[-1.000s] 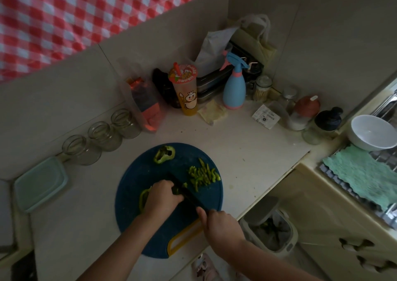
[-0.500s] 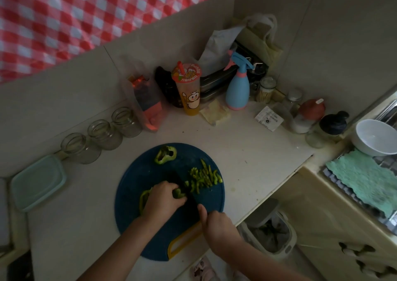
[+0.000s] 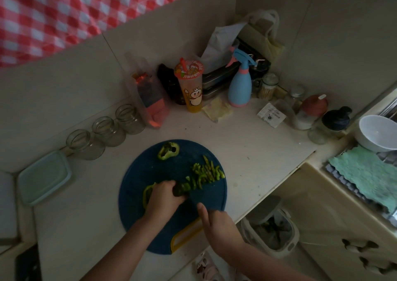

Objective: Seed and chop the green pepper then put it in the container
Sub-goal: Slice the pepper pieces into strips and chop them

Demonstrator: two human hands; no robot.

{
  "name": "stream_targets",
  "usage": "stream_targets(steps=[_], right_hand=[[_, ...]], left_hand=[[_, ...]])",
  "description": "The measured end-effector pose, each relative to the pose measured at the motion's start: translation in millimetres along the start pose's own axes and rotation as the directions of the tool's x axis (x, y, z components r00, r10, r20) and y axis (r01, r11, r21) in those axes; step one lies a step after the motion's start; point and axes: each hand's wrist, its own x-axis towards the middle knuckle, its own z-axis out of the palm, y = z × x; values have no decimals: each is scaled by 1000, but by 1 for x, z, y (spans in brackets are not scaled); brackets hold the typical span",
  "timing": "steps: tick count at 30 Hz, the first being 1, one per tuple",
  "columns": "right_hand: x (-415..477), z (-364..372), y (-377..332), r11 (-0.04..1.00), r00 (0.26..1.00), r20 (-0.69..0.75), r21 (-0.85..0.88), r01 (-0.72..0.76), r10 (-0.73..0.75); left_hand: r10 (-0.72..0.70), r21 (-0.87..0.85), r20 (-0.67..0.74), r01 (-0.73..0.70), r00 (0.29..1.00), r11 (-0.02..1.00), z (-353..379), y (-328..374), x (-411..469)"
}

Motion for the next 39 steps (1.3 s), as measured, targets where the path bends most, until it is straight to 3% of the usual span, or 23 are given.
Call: stream_targets(steps=[5,12,20,26,39], right_hand=[[0,4,3,995,999,-29,-97,25,-28],[1,5,5,998,1000,-4,-65,1,-1],[4,5,0,976,999,-32,-216,-2,-5],[6,6,3,995,1000,18,-101,-21,23],[8,2,5,999,1000,10,-43,3,-3]], left_hand=[[-13,41,-1,13,1000,999,4,1,1],[-33,45,19,32,999,999,4,4,1],[-26,64,18,24,1000,998,1,4,2],[-6,90,-6,6,1000,996,-2,7,2],[-11,29,15,10,1000,1000,-3,7,3]])
